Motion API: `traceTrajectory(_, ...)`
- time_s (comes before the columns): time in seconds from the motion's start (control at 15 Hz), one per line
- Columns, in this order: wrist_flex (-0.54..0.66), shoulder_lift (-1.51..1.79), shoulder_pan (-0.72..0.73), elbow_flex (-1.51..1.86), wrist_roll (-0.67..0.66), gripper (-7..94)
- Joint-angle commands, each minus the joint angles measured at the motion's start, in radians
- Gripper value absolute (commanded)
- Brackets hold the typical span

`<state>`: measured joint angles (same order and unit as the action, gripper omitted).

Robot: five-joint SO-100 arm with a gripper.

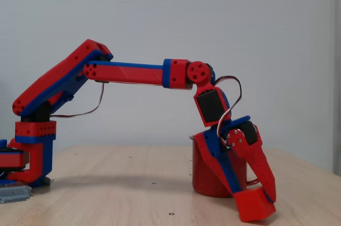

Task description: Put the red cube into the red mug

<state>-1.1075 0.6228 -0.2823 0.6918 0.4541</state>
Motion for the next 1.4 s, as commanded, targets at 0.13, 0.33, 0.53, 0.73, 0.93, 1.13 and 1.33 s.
traceTrajectory(0.13, 0.006, 0.281, -0.049, 0.074, -0.044, 0)
traceTrajectory(0.33, 0.008, 0.436, -0.054, 0.130, -0.069, 0)
traceTrajectory(0.53, 0.025, 0.563, -0.054, 0.195, -0.110, 0)
traceTrajectory(0.73, 0.032, 0.686, -0.048, 0.236, -0.129, 0)
traceTrajectory(0.93, 0.023, 0.824, -0.020, 0.273, -0.153, 0)
traceTrajectory(1.13, -0.026, 0.954, 0.014, 0.310, -0.270, 0)
traceTrajectory(1.33, -0.158, 1.043, 0.064, 0.299, -0.451, 0)
